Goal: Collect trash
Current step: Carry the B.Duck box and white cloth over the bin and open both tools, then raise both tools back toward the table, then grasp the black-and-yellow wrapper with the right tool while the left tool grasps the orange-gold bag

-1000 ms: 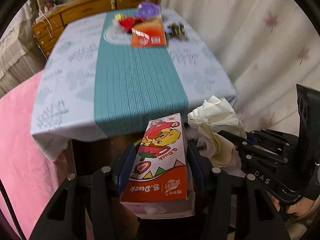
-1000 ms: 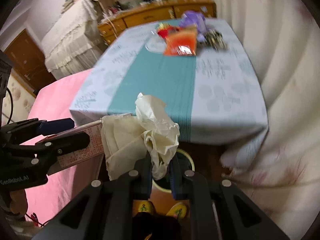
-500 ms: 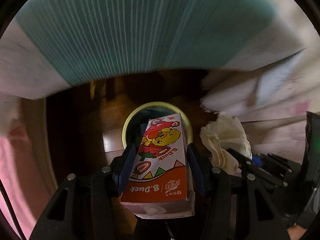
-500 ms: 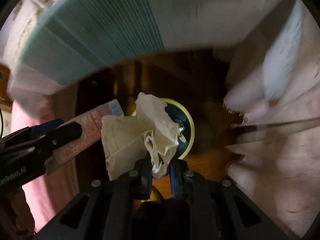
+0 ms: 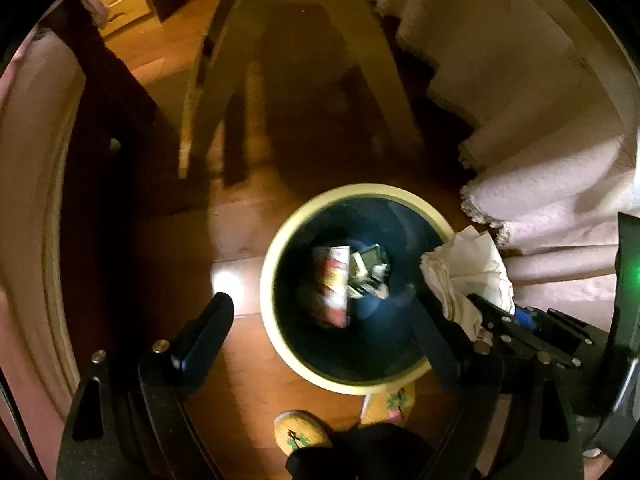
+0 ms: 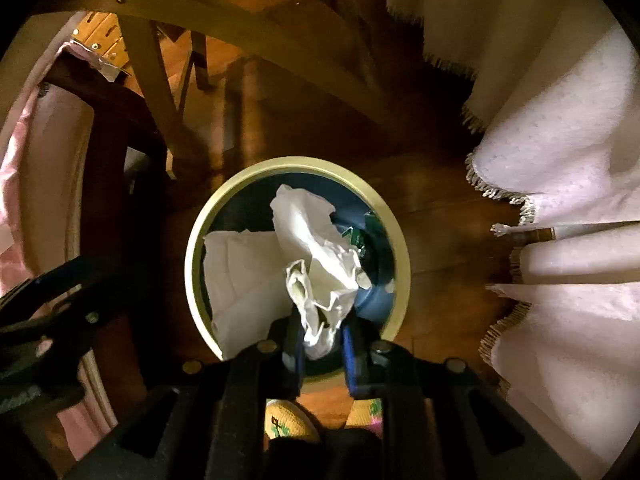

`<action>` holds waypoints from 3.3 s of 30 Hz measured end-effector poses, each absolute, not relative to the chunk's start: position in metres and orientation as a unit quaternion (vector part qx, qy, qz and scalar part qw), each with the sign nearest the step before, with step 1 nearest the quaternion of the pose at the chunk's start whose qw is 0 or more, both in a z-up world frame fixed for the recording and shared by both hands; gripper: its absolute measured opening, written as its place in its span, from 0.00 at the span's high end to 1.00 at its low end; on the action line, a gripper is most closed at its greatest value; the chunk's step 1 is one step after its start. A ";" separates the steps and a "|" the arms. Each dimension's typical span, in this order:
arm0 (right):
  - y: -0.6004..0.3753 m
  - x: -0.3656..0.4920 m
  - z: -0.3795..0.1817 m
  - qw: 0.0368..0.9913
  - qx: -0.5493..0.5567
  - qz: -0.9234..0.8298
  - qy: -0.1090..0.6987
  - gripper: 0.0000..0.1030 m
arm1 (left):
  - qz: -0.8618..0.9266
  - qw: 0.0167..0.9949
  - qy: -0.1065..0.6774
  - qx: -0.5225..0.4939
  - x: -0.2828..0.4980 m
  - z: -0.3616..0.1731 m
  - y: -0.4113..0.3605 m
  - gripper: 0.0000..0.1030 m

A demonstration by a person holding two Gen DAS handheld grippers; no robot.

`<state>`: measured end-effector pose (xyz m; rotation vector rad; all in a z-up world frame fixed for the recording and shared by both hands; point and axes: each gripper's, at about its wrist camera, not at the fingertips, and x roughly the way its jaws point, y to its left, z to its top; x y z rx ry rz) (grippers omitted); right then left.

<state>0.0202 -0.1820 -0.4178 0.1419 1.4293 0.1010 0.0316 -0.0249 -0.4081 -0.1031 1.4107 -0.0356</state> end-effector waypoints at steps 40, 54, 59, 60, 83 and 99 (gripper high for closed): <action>-0.147 -0.063 -0.098 0.802 0.072 0.091 0.586 0.39 | -0.009 0.817 0.574 -0.057 -0.051 -0.052 0.044 0.04; -0.123 -0.069 0.025 0.865 0.040 0.110 0.489 0.39 | -0.034 0.861 0.504 -0.065 -0.051 0.050 0.066 0.04; -0.125 -0.063 0.062 0.890 0.047 0.103 0.442 0.39 | -0.049 0.882 0.466 -0.053 -0.047 0.082 0.067 0.04; -0.125 -0.062 0.068 0.893 0.047 0.102 0.435 0.39 | -0.052 0.885 0.460 -0.053 -0.046 0.087 0.067 0.04; -0.151 0.042 0.105 0.918 0.035 0.088 0.386 0.39 | -0.068 0.898 0.434 -0.027 0.061 0.120 0.037 0.04; -0.240 0.253 0.046 0.883 0.029 0.101 0.457 0.39 | -0.029 0.856 0.514 -0.049 0.267 0.051 -0.040 0.04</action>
